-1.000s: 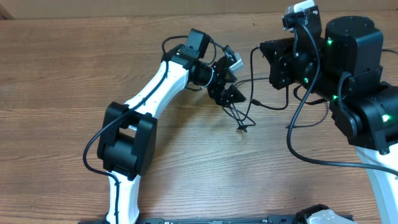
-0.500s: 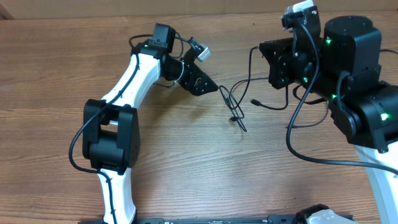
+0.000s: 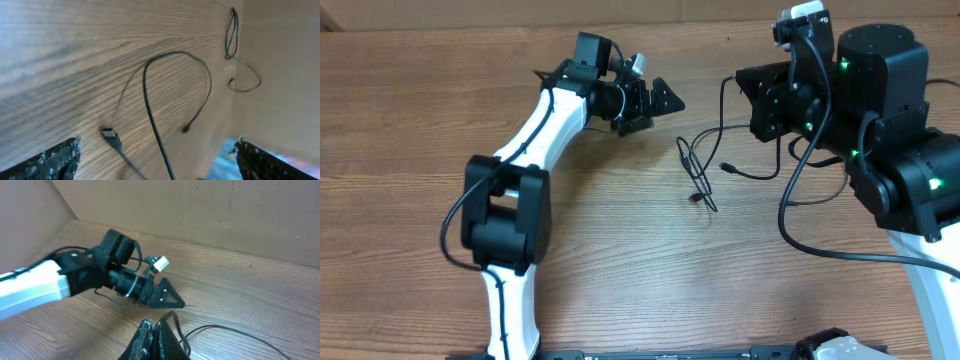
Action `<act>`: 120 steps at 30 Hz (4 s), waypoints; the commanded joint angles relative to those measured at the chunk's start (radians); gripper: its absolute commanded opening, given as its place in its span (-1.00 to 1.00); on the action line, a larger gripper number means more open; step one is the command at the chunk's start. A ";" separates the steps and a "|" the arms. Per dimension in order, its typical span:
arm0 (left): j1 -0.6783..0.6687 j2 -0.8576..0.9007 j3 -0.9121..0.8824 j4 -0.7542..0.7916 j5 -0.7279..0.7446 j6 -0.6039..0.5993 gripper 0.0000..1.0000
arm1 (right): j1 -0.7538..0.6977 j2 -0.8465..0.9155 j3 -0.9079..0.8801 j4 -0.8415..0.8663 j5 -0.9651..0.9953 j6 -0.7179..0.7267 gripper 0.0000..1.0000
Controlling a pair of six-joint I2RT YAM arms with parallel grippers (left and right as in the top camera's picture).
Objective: Untangle cables
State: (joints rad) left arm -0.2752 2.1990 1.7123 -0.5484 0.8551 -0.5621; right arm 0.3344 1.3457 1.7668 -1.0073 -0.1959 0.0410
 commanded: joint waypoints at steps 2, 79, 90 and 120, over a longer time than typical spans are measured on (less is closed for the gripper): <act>-0.016 0.117 0.011 0.050 0.195 -0.266 0.99 | -0.003 -0.002 0.007 0.001 -0.008 0.012 -0.92; 0.624 0.122 0.015 -0.218 0.077 0.278 -0.92 | -0.452 0.093 0.006 -0.235 0.878 0.303 -0.92; 0.619 0.027 0.015 -0.256 0.077 0.297 -0.92 | -0.829 0.250 0.006 -0.161 0.443 0.189 -0.92; 0.170 -0.250 0.019 -0.283 0.024 0.536 -0.91 | -0.655 0.668 0.006 0.359 0.056 0.032 -0.92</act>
State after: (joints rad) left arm -0.0650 1.9953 1.7157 -0.8520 0.8841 -0.0223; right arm -0.3714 1.9690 1.7657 -0.7025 -0.1265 0.0956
